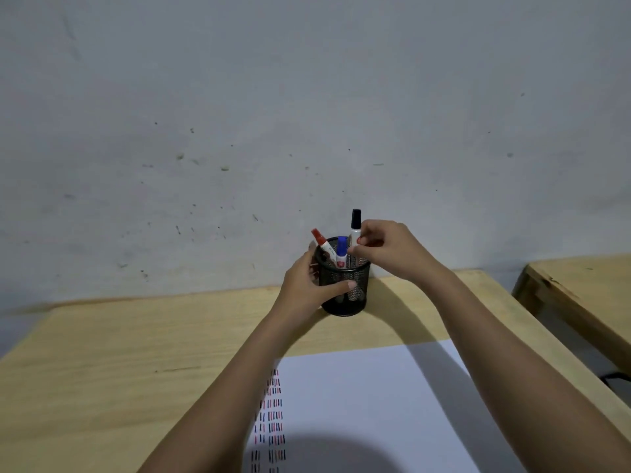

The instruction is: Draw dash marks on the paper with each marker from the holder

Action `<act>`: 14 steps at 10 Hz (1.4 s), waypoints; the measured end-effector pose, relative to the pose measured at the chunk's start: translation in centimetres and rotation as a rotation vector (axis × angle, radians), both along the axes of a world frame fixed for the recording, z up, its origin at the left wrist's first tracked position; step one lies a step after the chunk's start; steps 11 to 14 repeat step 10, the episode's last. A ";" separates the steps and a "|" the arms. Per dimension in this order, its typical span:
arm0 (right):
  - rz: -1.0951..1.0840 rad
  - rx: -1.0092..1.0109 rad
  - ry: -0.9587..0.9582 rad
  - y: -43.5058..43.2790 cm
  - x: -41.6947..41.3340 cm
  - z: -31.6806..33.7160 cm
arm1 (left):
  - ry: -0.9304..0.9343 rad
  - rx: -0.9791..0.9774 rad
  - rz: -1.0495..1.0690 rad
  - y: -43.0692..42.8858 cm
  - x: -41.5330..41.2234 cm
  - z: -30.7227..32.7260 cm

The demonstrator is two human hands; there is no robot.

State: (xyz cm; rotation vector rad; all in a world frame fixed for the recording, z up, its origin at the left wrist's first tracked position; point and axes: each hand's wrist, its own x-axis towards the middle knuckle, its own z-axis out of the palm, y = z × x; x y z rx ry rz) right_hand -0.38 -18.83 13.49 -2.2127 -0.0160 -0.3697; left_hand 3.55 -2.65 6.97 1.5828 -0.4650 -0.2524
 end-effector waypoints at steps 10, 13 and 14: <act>-0.105 0.107 -0.141 1.5 -3.6 0.1 | -0.171 0.175 0.035 0.9 -1.8 1.9; -0.105 0.107 -0.141 1.5 -3.6 0.1 | -0.171 0.175 0.035 0.9 -1.8 1.9; -0.105 0.107 -0.141 1.5 -3.6 0.1 | -0.171 0.175 0.035 0.9 -1.8 1.9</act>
